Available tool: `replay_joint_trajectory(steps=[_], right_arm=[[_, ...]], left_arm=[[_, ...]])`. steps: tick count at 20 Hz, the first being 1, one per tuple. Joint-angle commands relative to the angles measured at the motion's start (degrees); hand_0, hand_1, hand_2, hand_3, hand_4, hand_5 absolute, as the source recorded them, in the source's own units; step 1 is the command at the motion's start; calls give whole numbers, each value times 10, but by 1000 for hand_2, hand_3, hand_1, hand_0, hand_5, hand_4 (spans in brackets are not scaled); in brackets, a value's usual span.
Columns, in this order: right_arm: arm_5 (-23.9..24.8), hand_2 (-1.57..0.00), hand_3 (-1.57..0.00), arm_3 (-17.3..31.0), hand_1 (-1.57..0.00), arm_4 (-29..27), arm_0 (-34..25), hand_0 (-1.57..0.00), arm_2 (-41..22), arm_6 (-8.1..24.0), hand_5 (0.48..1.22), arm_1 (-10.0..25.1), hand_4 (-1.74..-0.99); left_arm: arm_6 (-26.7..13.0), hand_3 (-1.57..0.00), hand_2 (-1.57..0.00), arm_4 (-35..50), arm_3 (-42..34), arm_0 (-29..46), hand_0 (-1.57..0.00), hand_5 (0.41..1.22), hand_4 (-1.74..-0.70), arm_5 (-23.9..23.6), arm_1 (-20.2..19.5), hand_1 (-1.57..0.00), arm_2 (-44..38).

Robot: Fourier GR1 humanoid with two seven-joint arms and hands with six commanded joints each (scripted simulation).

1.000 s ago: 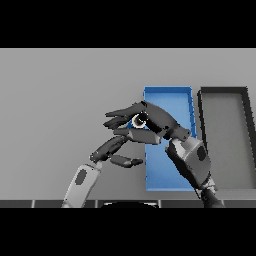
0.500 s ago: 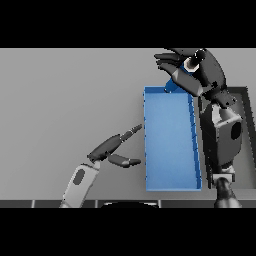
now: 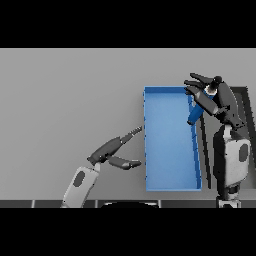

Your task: Pick up the blue pipe and place it into the blue bin.

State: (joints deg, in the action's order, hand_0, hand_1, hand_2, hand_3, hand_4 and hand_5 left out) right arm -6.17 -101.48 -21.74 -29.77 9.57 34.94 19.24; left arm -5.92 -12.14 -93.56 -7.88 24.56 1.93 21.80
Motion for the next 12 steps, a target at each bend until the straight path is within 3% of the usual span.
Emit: replay_joint_trajectory(steps=[1,4,9,10,12], right_arm=[[13,-1571,-1571,-4,-1571,-1,26,-1571,-9,0,1221,5,-1741],[64,-1571,-1571,-17,-1571,-9,93,-1571,-41,0,1221,27,-1741],[200,-1571,-1521,-22,-1571,-34,178,-1571,-146,0,1221,112,-1741],[222,-1571,-1255,-24,-1571,-43,184,-1571,-166,0,1221,130,-1741],[266,-1571,-1024,-12,-1571,-48,187,-1571,-210,-3,1221,168,-1741]], left_arm=[[-5,1,1,1,-3,-2,1,422,-877,-3,2,1,-2],[-12,1,1,8,-9,8,1,427,-880,4,-3,1,-2],[-4,1,1,0,-9,11,1,422,-888,2,-8,1,2],[-6,1,1,0,-8,9,1,420,-887,2,-6,1,3],[-10,1,1,1,-13,6,1,420,-885,3,-6,1,4]])
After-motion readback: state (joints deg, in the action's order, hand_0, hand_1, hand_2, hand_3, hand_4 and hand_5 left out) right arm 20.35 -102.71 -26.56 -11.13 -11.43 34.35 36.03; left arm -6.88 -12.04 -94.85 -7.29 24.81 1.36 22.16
